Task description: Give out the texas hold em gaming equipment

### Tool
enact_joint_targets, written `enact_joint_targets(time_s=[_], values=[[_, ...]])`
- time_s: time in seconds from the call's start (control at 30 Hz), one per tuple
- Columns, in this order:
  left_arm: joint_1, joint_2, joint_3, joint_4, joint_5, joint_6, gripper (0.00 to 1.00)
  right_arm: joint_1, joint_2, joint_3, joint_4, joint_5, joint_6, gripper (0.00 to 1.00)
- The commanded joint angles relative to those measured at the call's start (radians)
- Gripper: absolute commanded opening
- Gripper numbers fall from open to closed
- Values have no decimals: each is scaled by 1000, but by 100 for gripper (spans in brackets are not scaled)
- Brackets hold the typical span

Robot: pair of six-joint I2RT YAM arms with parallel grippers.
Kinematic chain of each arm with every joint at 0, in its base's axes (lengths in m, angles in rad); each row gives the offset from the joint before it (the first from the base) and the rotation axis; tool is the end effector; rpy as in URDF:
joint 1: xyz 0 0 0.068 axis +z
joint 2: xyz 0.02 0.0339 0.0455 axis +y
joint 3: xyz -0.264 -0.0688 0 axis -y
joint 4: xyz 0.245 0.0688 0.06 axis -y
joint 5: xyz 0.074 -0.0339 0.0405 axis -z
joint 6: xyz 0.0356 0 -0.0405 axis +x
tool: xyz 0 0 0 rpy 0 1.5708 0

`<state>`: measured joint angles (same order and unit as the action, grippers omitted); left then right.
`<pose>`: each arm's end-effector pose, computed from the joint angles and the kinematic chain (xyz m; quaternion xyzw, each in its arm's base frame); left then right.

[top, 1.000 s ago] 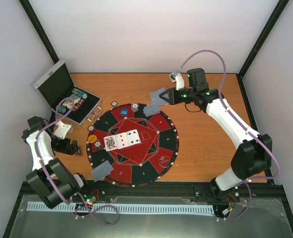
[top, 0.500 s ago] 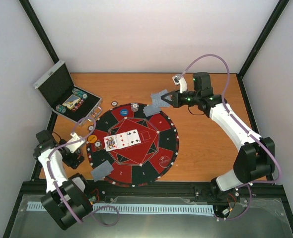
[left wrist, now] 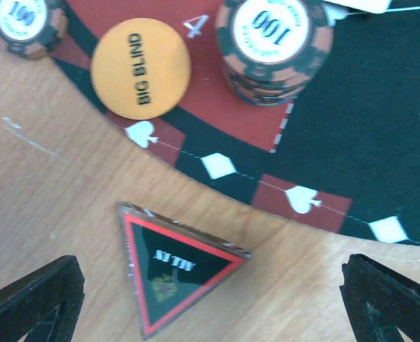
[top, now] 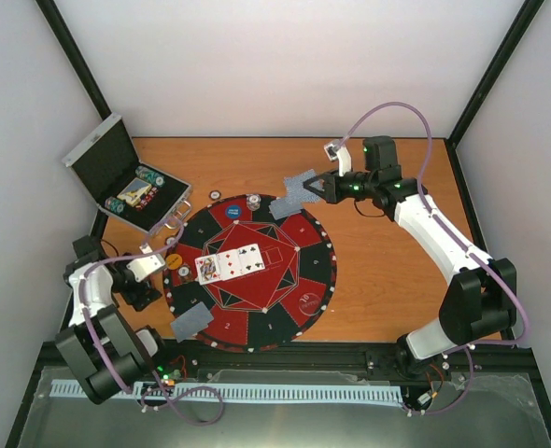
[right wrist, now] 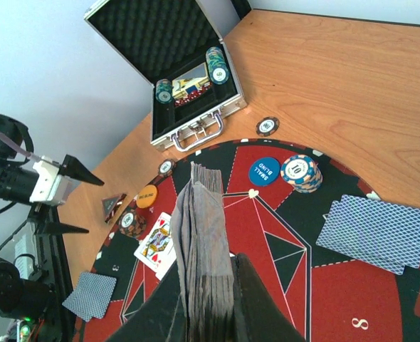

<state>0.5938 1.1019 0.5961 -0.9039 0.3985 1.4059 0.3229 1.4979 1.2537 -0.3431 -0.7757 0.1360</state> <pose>0.1414 0.0788 0.1774 0.4005 0.8913 -0.0403 0.2086 0.3105 0.1302 0.3207 -0.2539 0.7958 0.4241 0.3498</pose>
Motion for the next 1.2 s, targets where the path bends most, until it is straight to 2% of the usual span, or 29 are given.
enact_joint_targets(time_s=[0.0, 0.1, 0.2, 0.4, 0.67, 0.83, 0.93, 1.17], values=[[4, 36, 34, 64, -3, 57, 100, -10, -20, 13, -1, -1, -41, 3], [5, 61, 2, 66, -91, 145, 100, -13, -19, 11, -2, -5, -48, 3], [5, 121, 40, 61, -122, 178, 100, -15, -15, 13, -3, -11, -47, 3], [4, 227, 131, 60, -102, 124, 100, -16, 0, 15, -13, -18, -51, 3], [-22, 178, -9, 130, -119, 74, 100, -20, -3, 25, -25, 0, -64, 3], [-50, 206, 9, 191, -90, -34, 99, -23, -1, 29, -33, -5, -67, 3], [-82, 223, 18, 197, -83, -104, 95, -23, -3, 31, -37, 2, -70, 3], [-83, 223, -26, 181, -186, -60, 88, -29, 3, 35, -36, -1, -70, 3]])
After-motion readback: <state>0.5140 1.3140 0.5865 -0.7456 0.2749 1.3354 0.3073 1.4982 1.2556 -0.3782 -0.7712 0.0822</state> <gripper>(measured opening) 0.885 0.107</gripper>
